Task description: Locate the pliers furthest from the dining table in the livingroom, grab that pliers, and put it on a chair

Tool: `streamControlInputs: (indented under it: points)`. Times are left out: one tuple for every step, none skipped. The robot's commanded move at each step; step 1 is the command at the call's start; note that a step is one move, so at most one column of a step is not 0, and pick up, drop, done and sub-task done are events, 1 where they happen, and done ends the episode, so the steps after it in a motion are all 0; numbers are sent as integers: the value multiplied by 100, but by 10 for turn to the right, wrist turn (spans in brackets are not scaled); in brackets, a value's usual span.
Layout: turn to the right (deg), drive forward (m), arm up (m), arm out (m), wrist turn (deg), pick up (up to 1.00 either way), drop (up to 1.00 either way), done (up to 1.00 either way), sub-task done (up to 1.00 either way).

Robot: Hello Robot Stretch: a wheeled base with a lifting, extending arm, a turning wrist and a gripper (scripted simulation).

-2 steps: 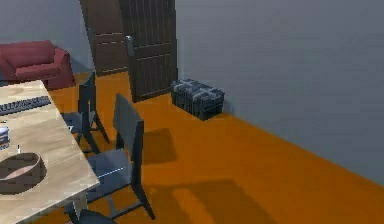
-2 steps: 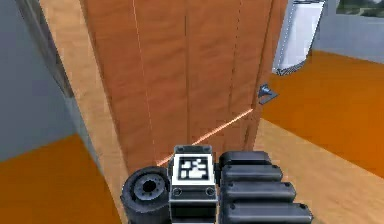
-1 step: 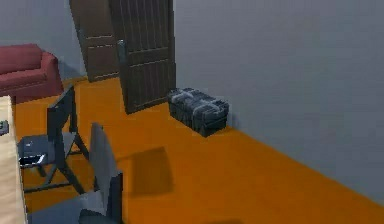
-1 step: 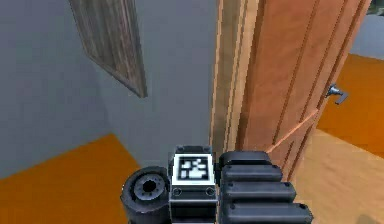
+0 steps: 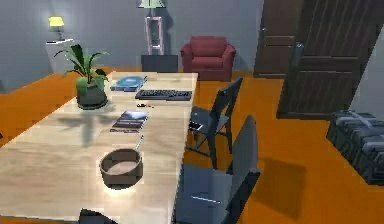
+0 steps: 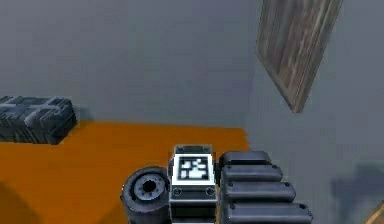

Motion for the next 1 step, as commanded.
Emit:
streamControlInputs:
  points:
    - [450,0,0,0,0,0,0,0,0]
